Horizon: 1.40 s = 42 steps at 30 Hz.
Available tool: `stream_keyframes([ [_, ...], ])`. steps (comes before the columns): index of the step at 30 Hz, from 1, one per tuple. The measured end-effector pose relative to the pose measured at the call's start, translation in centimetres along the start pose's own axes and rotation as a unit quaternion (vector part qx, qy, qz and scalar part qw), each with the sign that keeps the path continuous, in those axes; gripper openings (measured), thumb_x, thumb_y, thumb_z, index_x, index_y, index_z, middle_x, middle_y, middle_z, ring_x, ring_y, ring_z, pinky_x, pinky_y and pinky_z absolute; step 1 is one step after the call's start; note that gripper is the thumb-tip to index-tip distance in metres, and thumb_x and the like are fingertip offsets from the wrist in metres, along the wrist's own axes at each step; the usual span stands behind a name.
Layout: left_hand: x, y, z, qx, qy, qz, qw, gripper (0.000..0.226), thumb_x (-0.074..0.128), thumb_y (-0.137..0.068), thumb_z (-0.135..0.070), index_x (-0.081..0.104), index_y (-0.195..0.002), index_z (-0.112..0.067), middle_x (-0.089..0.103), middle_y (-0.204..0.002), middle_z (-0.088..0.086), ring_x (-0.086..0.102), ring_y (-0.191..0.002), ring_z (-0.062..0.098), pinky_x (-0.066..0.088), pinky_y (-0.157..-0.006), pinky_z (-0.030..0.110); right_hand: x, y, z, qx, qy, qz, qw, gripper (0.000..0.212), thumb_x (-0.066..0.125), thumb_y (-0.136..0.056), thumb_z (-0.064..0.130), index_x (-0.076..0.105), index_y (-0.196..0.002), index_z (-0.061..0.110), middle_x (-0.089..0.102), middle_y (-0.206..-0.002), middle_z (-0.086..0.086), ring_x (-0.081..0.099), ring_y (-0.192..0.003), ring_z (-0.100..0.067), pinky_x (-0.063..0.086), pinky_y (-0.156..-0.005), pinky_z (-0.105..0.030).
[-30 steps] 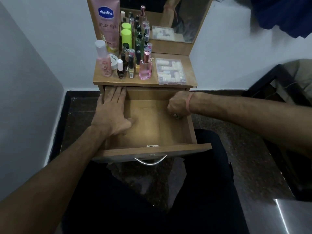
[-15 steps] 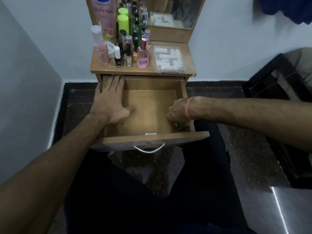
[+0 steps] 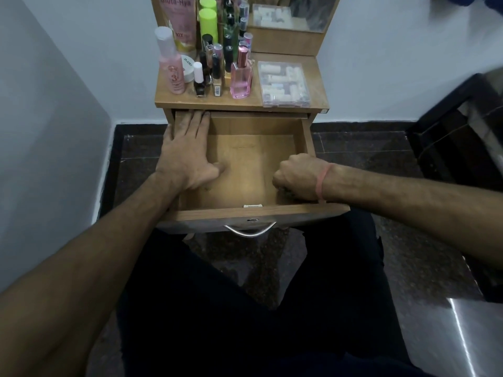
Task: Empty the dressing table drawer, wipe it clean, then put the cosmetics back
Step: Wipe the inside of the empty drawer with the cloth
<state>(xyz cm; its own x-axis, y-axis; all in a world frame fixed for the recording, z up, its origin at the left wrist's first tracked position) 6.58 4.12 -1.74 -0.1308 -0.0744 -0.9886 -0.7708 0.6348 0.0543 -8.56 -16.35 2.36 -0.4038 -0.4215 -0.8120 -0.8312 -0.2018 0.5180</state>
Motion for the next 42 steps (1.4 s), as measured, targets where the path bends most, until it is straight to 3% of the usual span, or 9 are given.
stream_keyframes([
  [8, -0.1, 0.2, 0.0, 0.009, -0.002, 0.008, 1.000, 0.125, 0.053, -0.080, -0.075, 0.001, -0.177, -0.014, -0.002, -0.185, 0.006, -0.004, -0.171, 0.023, 0.004, -0.136, 0.060, 1.2, 0.2, -0.6, 0.026, -0.234, 0.028, 0.972, 0.038, 0.076, -0.089, 0.018, 0.069, -0.125, 0.031, 0.073, -0.121, -0.001, 0.071, -0.112, -0.027, 0.062, -0.095, -0.046],
  [12, 0.0, 0.0, 0.0, 0.006, -0.009, 0.006, 1.000, 0.125, 0.055, -0.083, -0.075, 0.000, -0.176, -0.014, -0.003, -0.185, 0.006, -0.005, -0.171, 0.023, 0.005, -0.136, 0.061, 1.0, 0.2, -1.6, 0.024, -0.183, 0.043, 0.982, 0.043, 0.079, -0.087, 0.017, 0.066, -0.126, 0.030, 0.070, -0.122, -0.001, 0.069, -0.112, -0.027, 0.062, -0.093, -0.045],
  [20, 0.1, 0.0, 0.1, -0.001, -0.005, 0.012, 1.000, 0.123, 0.059, -0.085, -0.072, -0.001, -0.177, -0.016, -0.003, -0.185, 0.004, -0.006, -0.171, 0.021, 0.005, -0.137, 0.059, 0.5, -3.7, 0.1, 0.174, -0.291, -0.224, 0.914, 0.044, 0.081, -0.092, 0.029, 0.059, -0.129, 0.018, 0.068, -0.127, -0.007, 0.067, -0.115, -0.027, 0.057, -0.101, -0.044],
  [24, 0.1, 0.0, 0.1, 0.001, 0.001, 0.012, 1.000, 0.122, 0.050, -0.082, -0.074, 0.001, -0.177, -0.015, -0.002, -0.186, 0.004, -0.005, -0.171, 0.022, 0.006, -0.137, 0.059, 0.9, -3.7, 0.8, 0.031, -0.315, -0.108, 0.942, 0.022, 0.083, -0.091, 0.028, 0.072, -0.103, 0.044, 0.063, -0.104, 0.007, 0.060, -0.097, -0.014, 0.054, -0.090, -0.036],
  [27, 0.1, 0.1, 0.1, 0.000, 0.007, 0.016, 1.000, 0.121, 0.047, -0.081, -0.074, 0.000, -0.177, -0.015, -0.002, -0.186, 0.005, -0.005, -0.171, 0.022, 0.005, -0.137, 0.059, 0.4, -2.8, -0.8, -0.030, -0.285, 0.035, 0.957, 0.032, 0.084, -0.088, 0.013, 0.075, -0.097, 0.043, 0.071, -0.113, 0.007, 0.068, -0.108, -0.018, 0.064, -0.091, -0.043],
  [29, 0.1, 0.0, 0.1, 0.000, 0.011, 0.014, 1.000, 0.121, 0.046, -0.081, -0.074, 0.001, -0.177, -0.015, -0.002, -0.185, 0.005, -0.004, -0.171, 0.022, 0.005, -0.137, 0.060, -0.4, -3.3, -2.9, 0.031, -0.224, 0.036, 0.973, 0.037, 0.084, -0.087, 0.012, 0.074, -0.114, 0.035, 0.068, -0.124, -0.001, 0.066, -0.116, -0.025, 0.062, -0.095, -0.045],
  [33, 0.1, -0.2, 0.1, -0.005, 0.011, 0.016, 1.000, 0.122, 0.048, -0.081, -0.073, 0.001, -0.177, -0.015, -0.001, -0.186, 0.005, -0.003, -0.171, 0.023, 0.006, -0.137, 0.060, -1.5, -5.9, -3.8, 0.206, -0.206, -0.145, 0.946, 0.046, 0.080, -0.094, 0.033, 0.066, -0.137, 0.025, 0.070, -0.126, -0.012, 0.069, -0.115, -0.034, 0.060, -0.096, -0.048],
  [37, 0.1, 0.0, 0.2, -0.003, 0.012, 0.017, 1.000, 0.123, 0.036, -0.077, -0.078, 0.002, -0.177, -0.015, 0.000, -0.186, 0.005, -0.002, -0.171, 0.022, 0.008, -0.137, 0.060, -1.0, -7.4, 0.4, 0.086, -0.260, -0.192, 0.942, 0.040, 0.079, -0.094, 0.030, 0.070, -0.132, 0.039, 0.073, -0.120, -0.005, 0.069, -0.112, -0.028, 0.059, -0.094, -0.040],
  [42, 0.2, 0.1, 0.4, 0.008, 0.023, 0.005, 1.000, 0.112, 0.041, -0.086, -0.068, 0.004, -0.177, -0.015, 0.001, -0.185, 0.006, -0.001, -0.171, 0.023, 0.010, -0.136, 0.062, -0.6, -5.1, 3.2, -0.092, -0.270, -0.082, 0.955, 0.042, 0.074, -0.090, 0.013, 0.078, -0.120, 0.043, 0.061, -0.098, 0.024, 0.058, -0.098, -0.010, 0.054, -0.087, -0.031],
])
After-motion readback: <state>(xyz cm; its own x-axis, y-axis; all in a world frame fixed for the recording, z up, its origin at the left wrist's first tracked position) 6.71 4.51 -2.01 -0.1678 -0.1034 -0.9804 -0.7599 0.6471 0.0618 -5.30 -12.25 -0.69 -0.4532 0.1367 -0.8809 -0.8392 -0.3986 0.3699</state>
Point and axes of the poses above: each hand's wrist, its own y-axis away from the middle knuckle, its own x-axis out of the palm, z = x × y, the point moved 2 cm from there along -y, towards the middle knuckle
